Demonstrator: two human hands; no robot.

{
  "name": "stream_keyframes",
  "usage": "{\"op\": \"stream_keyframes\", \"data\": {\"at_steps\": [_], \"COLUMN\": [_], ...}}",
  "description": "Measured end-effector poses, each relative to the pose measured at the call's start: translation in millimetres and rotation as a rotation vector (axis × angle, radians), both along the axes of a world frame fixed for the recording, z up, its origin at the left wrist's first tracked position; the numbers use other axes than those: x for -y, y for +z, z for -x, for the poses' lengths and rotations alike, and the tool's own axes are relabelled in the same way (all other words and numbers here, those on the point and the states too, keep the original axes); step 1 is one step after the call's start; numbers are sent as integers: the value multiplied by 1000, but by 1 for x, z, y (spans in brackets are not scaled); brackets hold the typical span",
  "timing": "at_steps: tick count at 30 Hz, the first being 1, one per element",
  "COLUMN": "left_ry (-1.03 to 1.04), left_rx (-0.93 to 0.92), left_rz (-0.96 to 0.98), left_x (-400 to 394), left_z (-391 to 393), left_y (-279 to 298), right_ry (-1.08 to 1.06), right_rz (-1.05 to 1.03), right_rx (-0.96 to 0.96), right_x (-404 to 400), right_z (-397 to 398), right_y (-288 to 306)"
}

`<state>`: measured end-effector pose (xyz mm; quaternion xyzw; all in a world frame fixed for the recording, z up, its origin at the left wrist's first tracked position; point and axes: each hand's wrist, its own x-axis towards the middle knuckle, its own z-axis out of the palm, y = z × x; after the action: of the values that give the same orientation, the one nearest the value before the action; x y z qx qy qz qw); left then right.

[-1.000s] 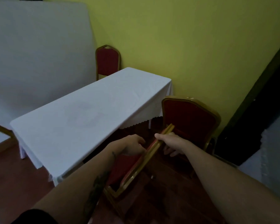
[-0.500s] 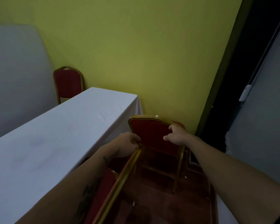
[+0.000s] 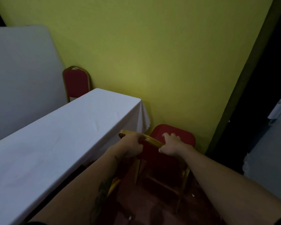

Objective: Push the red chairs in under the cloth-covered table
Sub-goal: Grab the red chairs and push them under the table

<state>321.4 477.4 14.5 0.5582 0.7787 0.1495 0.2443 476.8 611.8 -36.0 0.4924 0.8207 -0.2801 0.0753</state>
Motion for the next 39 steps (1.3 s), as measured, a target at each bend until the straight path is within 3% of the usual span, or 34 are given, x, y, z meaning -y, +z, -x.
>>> {"op": "stream_keyframes", "data": {"at_steps": [9, 13, 18, 24, 29, 33, 35, 39], "left_ry": [-174, -200, -208, -324, -382, -388, -316, -168], "left_rx": [-339, -443, -510, -666, -562, -210, -81, -110], "left_rz": [199, 174, 135, 246, 159, 86, 153, 309], "left_x": [-57, -82, -90, -78, -57, -42, -31, -9], "left_z": [10, 24, 27, 3, -15, -2, 17, 55], "left_y": [-24, -45, -57, -56, -64, -74, -81, -94], "right_ry": [83, 56, -1, -14, -62, -185, -302, -532], "right_rz": [169, 228, 201, 157, 70, 31, 31, 90], "right_rx": [-63, -85, -113, -109, -80, -53, -113, -300], "right_x": [-12, -15, -12, 11, 17, 20, 21, 32], "right_z": [-4, -3, -3, -17, -42, -69, -84, -97], "right_y": [-34, -35, -38, -40, -38, -37, -38, -46]}}
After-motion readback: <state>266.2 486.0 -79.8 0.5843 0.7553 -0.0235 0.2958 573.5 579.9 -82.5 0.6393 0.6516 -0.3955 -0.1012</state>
